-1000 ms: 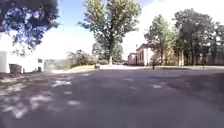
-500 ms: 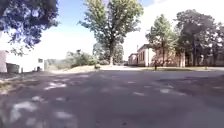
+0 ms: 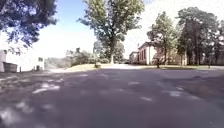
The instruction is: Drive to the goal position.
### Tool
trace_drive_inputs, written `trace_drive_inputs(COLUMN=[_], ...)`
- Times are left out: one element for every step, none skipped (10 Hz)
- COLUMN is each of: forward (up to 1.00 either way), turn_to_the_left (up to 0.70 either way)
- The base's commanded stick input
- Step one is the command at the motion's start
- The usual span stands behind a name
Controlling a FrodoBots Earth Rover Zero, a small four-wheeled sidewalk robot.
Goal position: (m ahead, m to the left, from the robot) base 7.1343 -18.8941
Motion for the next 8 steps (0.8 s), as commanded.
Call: trace_drive_inputs(forward=[0.85,0.85,0.85,0.85,0.85,0.85,0.85,0.85], turn_to_the_left=[0.00,0.00,0.00,0.00,0.00,0.00,0.00,0.00])
